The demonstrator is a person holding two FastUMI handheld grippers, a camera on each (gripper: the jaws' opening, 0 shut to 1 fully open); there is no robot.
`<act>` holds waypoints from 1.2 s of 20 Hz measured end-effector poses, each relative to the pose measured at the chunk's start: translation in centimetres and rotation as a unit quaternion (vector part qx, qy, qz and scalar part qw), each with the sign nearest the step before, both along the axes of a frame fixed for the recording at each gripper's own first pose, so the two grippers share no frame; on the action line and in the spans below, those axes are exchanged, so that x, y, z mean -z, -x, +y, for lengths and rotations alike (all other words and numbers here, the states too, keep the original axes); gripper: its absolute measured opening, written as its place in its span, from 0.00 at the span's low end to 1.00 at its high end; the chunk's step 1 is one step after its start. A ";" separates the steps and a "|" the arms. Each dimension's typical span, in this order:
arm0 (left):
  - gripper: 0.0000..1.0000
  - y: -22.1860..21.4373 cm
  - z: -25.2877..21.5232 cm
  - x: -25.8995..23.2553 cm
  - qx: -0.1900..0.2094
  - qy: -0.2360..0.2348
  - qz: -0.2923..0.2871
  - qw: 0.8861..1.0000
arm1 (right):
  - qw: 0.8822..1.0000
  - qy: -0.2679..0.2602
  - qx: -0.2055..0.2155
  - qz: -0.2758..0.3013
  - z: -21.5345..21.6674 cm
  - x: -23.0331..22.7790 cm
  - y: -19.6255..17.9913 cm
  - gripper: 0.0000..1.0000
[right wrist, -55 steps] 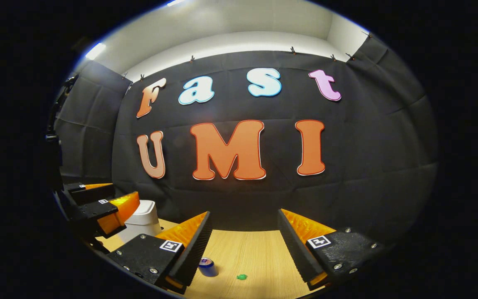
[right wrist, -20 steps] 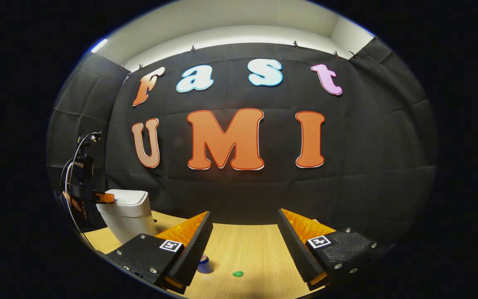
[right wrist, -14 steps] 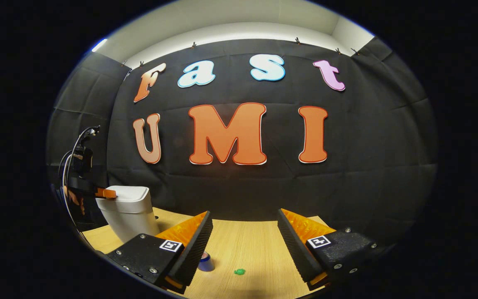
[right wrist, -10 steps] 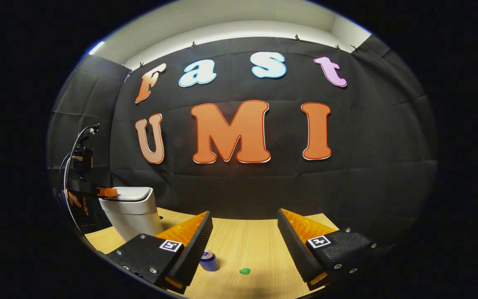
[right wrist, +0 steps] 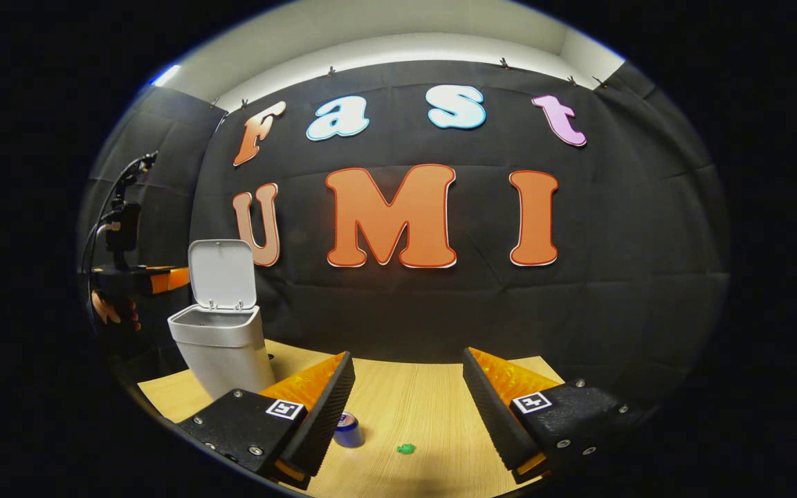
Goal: Press the lid of the desktop garbage bin to open it, pick up the crumpled paper on the desktop and throw it into the bin, then pick up the pop can on the desktop and drop it into the bin, and finally close the garbage bin lid.
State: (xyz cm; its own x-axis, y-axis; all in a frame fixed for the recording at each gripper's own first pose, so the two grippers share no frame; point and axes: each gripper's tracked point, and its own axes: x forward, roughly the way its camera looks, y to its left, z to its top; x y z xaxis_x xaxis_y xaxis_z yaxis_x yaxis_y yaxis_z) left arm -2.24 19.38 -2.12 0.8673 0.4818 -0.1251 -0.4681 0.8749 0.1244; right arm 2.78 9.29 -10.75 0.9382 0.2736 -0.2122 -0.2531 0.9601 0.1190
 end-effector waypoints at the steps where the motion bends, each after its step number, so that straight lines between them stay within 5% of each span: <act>1: 0.51 -0.1 -0.8 -0.4 0.009 0.006 -0.008 1.000 | 1.000 0.000 0.000 0.001 0.0 0.2 -0.1 0.94; 2: 0.69 0.0 -1.4 -0.8 0.014 0.007 -0.013 1.000 | 1.000 -0.001 -0.001 0.005 0.0 0.5 -0.2 0.94; 4: 0.77 0.4 -2.7 -1.4 0.026 0.004 -0.020 0.999 | 1.000 -0.003 -0.002 0.013 -0.2 1.6 -0.4 0.94; 11: 0.76 1.9 -8.7 -3.7 0.072 -0.003 -0.040 0.997 | 0.998 0.012 -0.024 0.053 0.8 7.2 -0.6 0.94; 14: 0.94 2.7 -12.3 -4.5 0.101 0.008 -0.044 0.994 | 0.996 0.017 -0.038 0.075 1.7 10.3 -0.4 0.94; 24: 0.95 5.6 -15.0 -4.3 0.102 0.000 -0.002 0.995 | 0.983 0.053 -0.052 0.170 2.8 21.9 -0.5 0.94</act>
